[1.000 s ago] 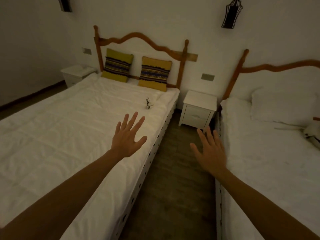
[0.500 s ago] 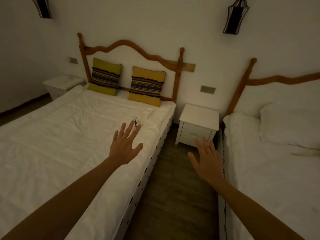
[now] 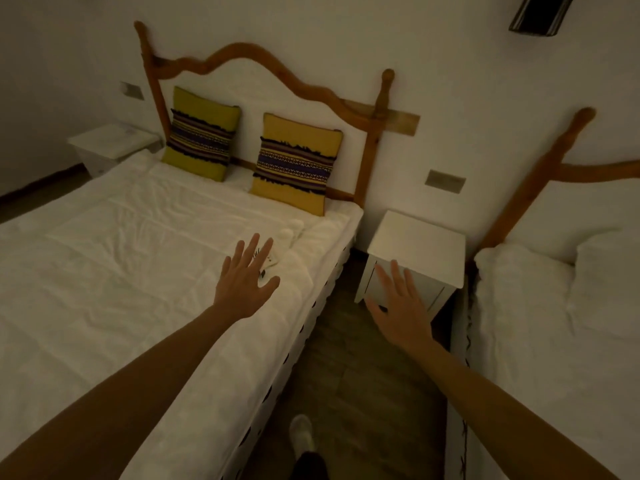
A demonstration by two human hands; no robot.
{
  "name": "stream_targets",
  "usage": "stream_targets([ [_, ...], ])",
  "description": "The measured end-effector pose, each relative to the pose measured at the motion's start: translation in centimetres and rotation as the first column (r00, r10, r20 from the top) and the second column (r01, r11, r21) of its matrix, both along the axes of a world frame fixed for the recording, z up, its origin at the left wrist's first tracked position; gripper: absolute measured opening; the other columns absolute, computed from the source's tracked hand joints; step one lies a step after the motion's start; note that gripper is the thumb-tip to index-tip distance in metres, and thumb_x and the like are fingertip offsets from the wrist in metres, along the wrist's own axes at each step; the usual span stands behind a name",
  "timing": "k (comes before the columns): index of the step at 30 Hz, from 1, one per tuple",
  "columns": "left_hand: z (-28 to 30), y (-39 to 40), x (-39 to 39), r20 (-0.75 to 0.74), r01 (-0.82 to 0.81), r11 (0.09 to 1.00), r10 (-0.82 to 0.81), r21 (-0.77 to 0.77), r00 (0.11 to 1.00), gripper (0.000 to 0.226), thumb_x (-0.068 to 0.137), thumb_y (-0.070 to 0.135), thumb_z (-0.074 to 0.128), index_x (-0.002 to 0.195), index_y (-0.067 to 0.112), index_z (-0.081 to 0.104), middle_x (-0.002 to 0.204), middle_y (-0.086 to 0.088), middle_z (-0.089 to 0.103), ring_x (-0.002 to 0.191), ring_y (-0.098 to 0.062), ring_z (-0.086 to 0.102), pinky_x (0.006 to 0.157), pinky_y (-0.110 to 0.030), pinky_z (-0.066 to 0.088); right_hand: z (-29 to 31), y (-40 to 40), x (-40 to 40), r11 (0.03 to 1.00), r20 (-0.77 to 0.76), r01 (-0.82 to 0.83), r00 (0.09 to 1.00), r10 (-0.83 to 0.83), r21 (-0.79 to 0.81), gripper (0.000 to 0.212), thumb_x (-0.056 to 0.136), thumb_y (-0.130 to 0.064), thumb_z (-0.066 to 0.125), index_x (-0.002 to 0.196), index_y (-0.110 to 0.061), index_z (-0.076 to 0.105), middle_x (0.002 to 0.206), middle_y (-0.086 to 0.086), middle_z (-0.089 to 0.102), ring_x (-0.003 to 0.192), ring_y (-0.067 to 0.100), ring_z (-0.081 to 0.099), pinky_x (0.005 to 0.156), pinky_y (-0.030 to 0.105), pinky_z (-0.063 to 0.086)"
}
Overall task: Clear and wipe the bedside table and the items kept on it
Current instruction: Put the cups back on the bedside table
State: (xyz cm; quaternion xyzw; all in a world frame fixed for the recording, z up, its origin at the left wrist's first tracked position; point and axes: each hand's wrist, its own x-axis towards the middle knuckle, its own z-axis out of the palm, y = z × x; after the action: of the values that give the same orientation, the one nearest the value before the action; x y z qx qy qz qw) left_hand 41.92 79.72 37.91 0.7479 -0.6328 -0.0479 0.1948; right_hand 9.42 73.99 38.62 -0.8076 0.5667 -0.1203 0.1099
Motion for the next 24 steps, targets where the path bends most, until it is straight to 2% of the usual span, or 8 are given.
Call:
stream_targets([
  [7, -1.7, -15.3, 0.9, -0.111, 0.010, 0.999, -0.004, 0.052, 0.994, 0.084, 0.094, 0.049, 0.053, 0.158, 0.030, 0.003, 0.167, -0.001, -0.003, 0.153, -0.032, -0.001, 0.119, -0.058, 0.018, -1.5, -15.5, 3.3, 0.976, 0.059, -0.137, 0.990, 0.129, 0.167, 0.071, 0.102, -0.056, 0.038, 0.159, -0.038, 0.000, 0.168, -0.006, -0.011, 0.155, 0.020, -0.011, 0.124, 0.047, 0.005],
  [11, -2.3, -21.4, 1.4, -0.161, -0.008, 0.994, 0.026, 0.113, 0.987, 0.084, 0.094, 0.047, 0.055, 0.158, 0.033, 0.003, 0.167, -0.001, -0.004, 0.153, -0.033, -0.001, 0.119, -0.059, 0.019, -3.1, -22.2, 4.9, 0.959, 0.102, -0.166, 0.984, 0.146, 0.229, 0.073, 0.101, -0.058, 0.040, 0.160, -0.037, 0.001, 0.168, -0.008, -0.010, 0.154, 0.018, -0.010, 0.121, 0.039, 0.002],
  [13, -3.0, -24.1, 2.0, -0.170, -0.005, 0.992, 0.027, 0.129, 0.985, 0.085, 0.093, 0.046, 0.057, 0.158, 0.034, 0.003, 0.167, -0.001, -0.005, 0.153, -0.034, -0.001, 0.118, -0.059, 0.021, -4.1, -25.5, 5.6, 0.942, 0.094, -0.226, 0.973, 0.209, 0.248, 0.074, 0.100, -0.061, 0.040, 0.159, -0.041, 0.000, 0.168, -0.009, -0.009, 0.154, 0.018, -0.009, 0.122, 0.042, 0.003],
  [16, -4.3, -27.7, 3.2, -0.198, -0.071, 0.980, 0.108, 0.185, 0.974, 0.089, 0.091, 0.044, 0.060, 0.157, 0.035, 0.001, 0.167, 0.000, -0.007, 0.153, -0.034, -0.001, 0.118, -0.060, 0.022, -5.6, -30.8, 6.9, 0.918, 0.078, -0.259, 0.966, 0.247, 0.300, 0.077, 0.097, -0.066, 0.042, 0.158, -0.043, 0.000, 0.167, -0.010, -0.007, 0.155, 0.019, -0.007, 0.124, 0.047, 0.008],
  [20, -6.7, -32.6, 4.7, -0.224, -0.152, 0.964, 0.201, 0.217, 0.954, 0.096, 0.088, 0.042, 0.065, 0.157, 0.038, -0.001, 0.167, 0.004, -0.007, 0.153, -0.033, 0.002, 0.114, -0.059, 0.032, -7.7, -38.2, 8.9, 0.883, 0.109, -0.336, 0.942, 0.318, 0.329, 0.082, 0.093, -0.070, 0.045, 0.157, -0.046, -0.001, 0.168, -0.011, -0.005, 0.155, 0.020, -0.004, 0.125, 0.048, 0.011],
  [24, -9.1, -37.7, 6.0, -0.243, -0.253, 0.929, 0.321, 0.271, 0.915, 0.098, 0.087, 0.040, 0.065, 0.157, 0.038, -0.003, 0.167, 0.003, -0.009, 0.153, -0.033, 0.004, 0.111, -0.060, 0.035, -10.1, -46.3, 11.4, 0.830, 0.122, -0.416, 0.908, 0.401, 0.370, 0.085, 0.090, -0.073, 0.046, 0.155, -0.047, -0.003, 0.168, -0.011, -0.004, 0.155, 0.021, -0.001, 0.125, 0.049, 0.013],
])
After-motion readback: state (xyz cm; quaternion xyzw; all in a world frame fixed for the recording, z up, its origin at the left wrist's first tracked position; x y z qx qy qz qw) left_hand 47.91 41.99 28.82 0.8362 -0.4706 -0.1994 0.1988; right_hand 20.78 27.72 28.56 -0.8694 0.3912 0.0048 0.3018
